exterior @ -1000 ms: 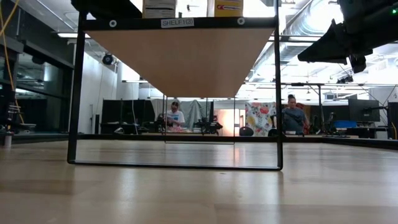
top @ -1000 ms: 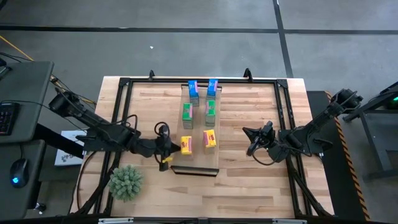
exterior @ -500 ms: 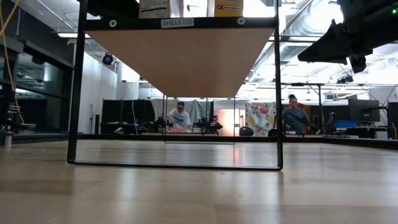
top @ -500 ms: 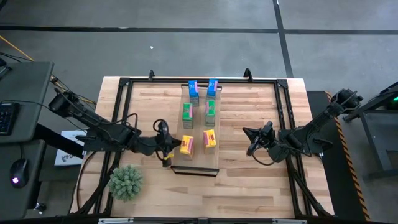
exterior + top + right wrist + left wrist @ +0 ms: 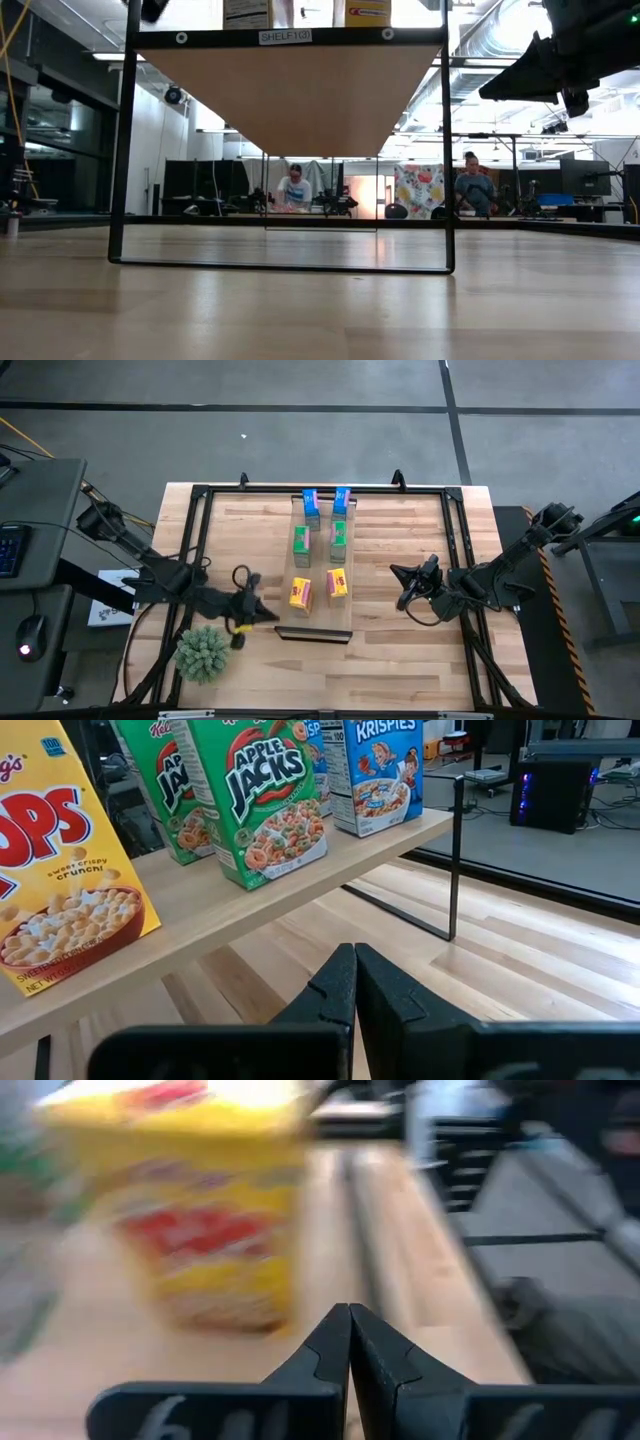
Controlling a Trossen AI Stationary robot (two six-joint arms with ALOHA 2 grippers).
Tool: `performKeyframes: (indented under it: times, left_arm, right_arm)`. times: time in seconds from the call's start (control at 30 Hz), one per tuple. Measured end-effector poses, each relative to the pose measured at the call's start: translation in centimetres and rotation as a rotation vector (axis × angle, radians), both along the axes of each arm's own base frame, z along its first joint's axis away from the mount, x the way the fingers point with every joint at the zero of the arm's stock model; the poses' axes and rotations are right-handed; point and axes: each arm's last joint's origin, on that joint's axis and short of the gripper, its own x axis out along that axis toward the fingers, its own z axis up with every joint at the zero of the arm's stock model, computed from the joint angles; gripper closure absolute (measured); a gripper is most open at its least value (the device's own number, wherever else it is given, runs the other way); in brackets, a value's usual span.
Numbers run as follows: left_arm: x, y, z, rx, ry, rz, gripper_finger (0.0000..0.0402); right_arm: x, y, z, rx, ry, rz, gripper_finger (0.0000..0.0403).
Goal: Stack cereal on shelf
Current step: Put the yellow cereal box on the shelf aligned with the other yellow cereal box
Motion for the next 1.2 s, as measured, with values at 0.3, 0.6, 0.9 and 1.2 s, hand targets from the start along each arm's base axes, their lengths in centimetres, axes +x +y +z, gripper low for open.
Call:
performKeyframes:
  times: [0.3, 0.6, 0.9, 1.2]
  left_arm:
    - [2.3, -1.5, -0.7, 0.038, -0.093, -0.064, 0.0401]
    - [4.2, 0.5, -1.6, 0.025, -0.067, 0.039, 0.0402]
    - [4.2, 0.5, -1.1, 0.006, -0.104, 0.041, 0.0402]
    - [-0.6, 1.0, 2.0, 0.048, -0.147, 0.04, 0.0402]
  right_arm:
    - [0.0, 0.0, 0.0, -0.001, 0.0, -0.003, 0.0403]
    - [0.0, 0.0, 0.0, -0.005, 0.004, -0.003, 0.0403]
    - [0.0, 0.0, -0.1, -0.008, 0.008, -0.003, 0.0403]
    - [0.0, 0.0, -0.1, -0.019, 0.017, 0.0, 0.0403]
